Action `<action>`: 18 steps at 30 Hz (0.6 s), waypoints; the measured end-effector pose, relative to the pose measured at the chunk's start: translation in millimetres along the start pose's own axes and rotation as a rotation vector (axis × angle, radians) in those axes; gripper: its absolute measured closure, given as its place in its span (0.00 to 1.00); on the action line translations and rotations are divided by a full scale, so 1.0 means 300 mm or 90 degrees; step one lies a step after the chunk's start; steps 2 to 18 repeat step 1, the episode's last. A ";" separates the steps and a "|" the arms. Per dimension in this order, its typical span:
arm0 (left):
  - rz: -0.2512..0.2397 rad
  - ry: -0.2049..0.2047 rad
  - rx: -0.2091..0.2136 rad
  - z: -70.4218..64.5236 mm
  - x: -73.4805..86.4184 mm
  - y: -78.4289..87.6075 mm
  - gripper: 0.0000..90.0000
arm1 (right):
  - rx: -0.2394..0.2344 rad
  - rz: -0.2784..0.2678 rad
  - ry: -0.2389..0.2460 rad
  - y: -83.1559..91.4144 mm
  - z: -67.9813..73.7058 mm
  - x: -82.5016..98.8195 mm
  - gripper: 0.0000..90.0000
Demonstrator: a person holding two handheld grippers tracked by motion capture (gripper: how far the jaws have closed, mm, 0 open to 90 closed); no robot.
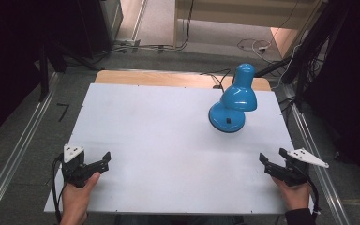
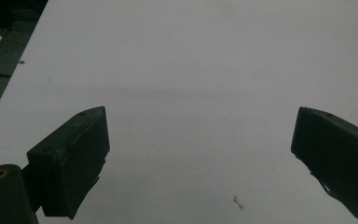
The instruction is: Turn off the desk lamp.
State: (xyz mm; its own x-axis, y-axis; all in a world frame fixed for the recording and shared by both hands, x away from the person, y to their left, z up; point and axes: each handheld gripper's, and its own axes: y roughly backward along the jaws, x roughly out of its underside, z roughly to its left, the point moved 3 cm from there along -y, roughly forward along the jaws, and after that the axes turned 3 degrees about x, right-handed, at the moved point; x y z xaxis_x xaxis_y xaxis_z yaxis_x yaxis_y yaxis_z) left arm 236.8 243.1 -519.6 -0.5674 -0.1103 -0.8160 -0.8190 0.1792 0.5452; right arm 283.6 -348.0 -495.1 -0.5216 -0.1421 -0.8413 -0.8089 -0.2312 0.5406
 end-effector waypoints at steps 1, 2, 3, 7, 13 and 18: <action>0.002 0.001 -0.004 0.003 0.001 0.000 0.06 | 0.003 0.002 0.003 0.008 -0.006 0.008 0.17; 0.002 0.001 -0.004 0.003 0.001 0.000 0.06 | 0.003 0.002 0.003 0.008 -0.006 0.008 0.17; 0.002 0.001 -0.004 0.003 0.001 0.000 0.06 | 0.003 0.002 0.003 0.008 -0.006 0.008 0.17; 0.002 0.001 -0.004 0.003 0.001 0.000 0.06 | 0.003 0.002 0.003 0.008 -0.006 0.008 0.17; 0.002 0.001 -0.004 0.003 0.001 0.000 0.06 | 0.003 0.002 0.003 0.008 -0.006 0.008 0.17; 0.002 0.001 -0.004 0.003 0.001 0.000 0.06 | 0.003 0.002 0.003 0.008 -0.006 0.008 0.17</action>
